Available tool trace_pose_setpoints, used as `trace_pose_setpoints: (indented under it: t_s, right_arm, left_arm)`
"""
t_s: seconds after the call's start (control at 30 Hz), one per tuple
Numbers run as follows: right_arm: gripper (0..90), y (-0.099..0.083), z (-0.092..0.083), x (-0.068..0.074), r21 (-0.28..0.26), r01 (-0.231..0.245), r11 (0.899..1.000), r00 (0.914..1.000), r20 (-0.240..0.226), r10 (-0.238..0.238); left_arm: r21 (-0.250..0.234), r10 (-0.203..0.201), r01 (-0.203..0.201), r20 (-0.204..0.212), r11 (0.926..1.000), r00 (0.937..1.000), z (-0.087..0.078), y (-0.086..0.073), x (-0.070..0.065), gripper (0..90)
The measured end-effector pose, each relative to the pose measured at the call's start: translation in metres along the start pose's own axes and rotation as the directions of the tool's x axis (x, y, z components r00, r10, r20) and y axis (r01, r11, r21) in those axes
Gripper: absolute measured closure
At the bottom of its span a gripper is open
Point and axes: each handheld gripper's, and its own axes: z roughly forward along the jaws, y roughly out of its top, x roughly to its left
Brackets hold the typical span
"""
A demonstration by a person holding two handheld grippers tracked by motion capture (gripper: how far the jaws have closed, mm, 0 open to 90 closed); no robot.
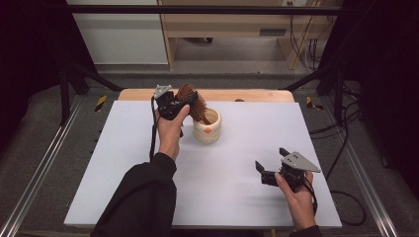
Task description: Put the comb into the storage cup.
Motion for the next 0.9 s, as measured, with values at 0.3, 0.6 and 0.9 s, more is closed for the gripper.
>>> trace_pose_setpoints:
  t_s: [0.3,0.6,0.9]
  right_arm:
    - [3.0,0.0,0.0,-0.0001,0.0,0.001,1.0,1.0,0.001,-0.001]
    - [3.0,0.0,-0.0001,-0.0001,0.0,0.001,1.0,1.0,0.0,-0.001]
    - [3.0,0.0,-0.0001,0.0,0.0,0.001,1.0,1.0,0.0,-0.001]
  left_arm:
    - [-0.011,0.018,-0.018,-0.003,0.9998,0.9998,0.0,0.0,-0.0012,30.9]
    - [-0.013,0.023,-0.023,-0.007,0.9996,0.9997,0.0002,-0.0004,-0.0015,30.3]
    - [-0.011,0.026,-0.026,-0.005,0.9996,0.9996,0.0004,-0.0006,-0.0018,29.6]
